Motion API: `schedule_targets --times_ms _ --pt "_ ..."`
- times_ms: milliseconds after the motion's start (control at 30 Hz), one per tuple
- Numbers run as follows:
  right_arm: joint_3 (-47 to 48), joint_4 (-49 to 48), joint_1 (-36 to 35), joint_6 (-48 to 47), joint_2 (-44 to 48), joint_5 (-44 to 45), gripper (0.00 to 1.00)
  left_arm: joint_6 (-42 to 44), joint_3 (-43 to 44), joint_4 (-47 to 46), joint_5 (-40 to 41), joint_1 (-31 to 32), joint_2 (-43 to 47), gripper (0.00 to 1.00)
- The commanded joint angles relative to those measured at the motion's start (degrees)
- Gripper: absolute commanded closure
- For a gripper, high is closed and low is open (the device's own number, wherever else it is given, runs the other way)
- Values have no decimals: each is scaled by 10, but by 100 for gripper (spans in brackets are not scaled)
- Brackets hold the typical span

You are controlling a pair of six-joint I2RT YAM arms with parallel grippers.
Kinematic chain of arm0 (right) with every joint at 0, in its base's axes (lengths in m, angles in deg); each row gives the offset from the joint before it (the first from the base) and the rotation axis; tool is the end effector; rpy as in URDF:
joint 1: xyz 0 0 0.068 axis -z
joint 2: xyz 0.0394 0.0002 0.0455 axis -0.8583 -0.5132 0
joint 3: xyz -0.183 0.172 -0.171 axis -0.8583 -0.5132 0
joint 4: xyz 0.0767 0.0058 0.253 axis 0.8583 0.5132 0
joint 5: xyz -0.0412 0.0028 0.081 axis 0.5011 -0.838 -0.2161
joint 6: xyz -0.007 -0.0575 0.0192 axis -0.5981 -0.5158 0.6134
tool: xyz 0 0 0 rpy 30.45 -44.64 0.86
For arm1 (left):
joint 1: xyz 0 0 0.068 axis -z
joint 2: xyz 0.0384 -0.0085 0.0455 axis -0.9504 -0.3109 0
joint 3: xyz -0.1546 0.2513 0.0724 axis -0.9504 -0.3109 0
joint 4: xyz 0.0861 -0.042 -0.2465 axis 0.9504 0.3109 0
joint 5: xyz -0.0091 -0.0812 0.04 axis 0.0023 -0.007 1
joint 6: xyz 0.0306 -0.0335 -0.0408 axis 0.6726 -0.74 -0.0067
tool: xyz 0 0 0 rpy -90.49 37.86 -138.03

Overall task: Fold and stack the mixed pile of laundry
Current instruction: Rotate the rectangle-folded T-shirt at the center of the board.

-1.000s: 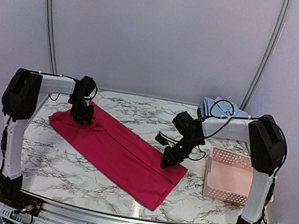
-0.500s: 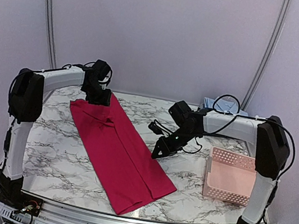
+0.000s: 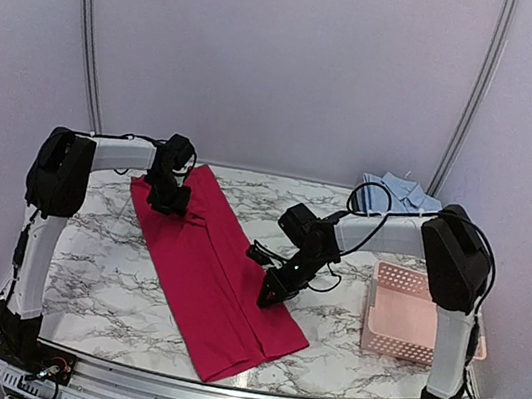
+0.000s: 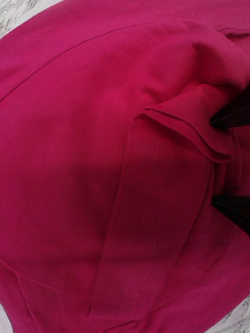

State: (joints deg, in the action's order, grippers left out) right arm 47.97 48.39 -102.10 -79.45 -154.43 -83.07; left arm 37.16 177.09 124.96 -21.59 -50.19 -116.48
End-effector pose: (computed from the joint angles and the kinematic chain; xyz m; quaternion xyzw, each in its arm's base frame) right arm 0.2921 0.3051 0.1574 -0.3839 0.8754 0.2937 0.0003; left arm 0.4758 -0.1872 0.1670 0.0508 0.9743 -0.0483 0.2140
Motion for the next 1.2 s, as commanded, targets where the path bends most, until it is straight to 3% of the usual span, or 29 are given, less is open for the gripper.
schedule_targets --times_ms 0,233,333,433,600,833,967,1167 --pt "-49 -9 -36 10 6 -32 88 7 73 9 -54 16 -83 55" --pt "-17 -33 -71 47 1 -53 81 5 311 18 -78 45 -213 51" --pt "16 -29 -67 38 9 -52 74 8 317 3 -77 43 -186 47" --pt "33 -39 -52 39 22 -55 72 23 288 3 -64 44 -123 46" --pt "68 -64 -11 49 25 -37 71 29 163 3 -40 41 -13 46" --pt "183 -58 35 72 -51 30 71 5 -25 -55 -63 41 55 49" --pt "253 -69 46 94 -106 53 71 1 -33 -71 -65 41 34 50" --pt "317 -103 51 132 -170 95 71 0 23 -71 -46 39 -30 51"
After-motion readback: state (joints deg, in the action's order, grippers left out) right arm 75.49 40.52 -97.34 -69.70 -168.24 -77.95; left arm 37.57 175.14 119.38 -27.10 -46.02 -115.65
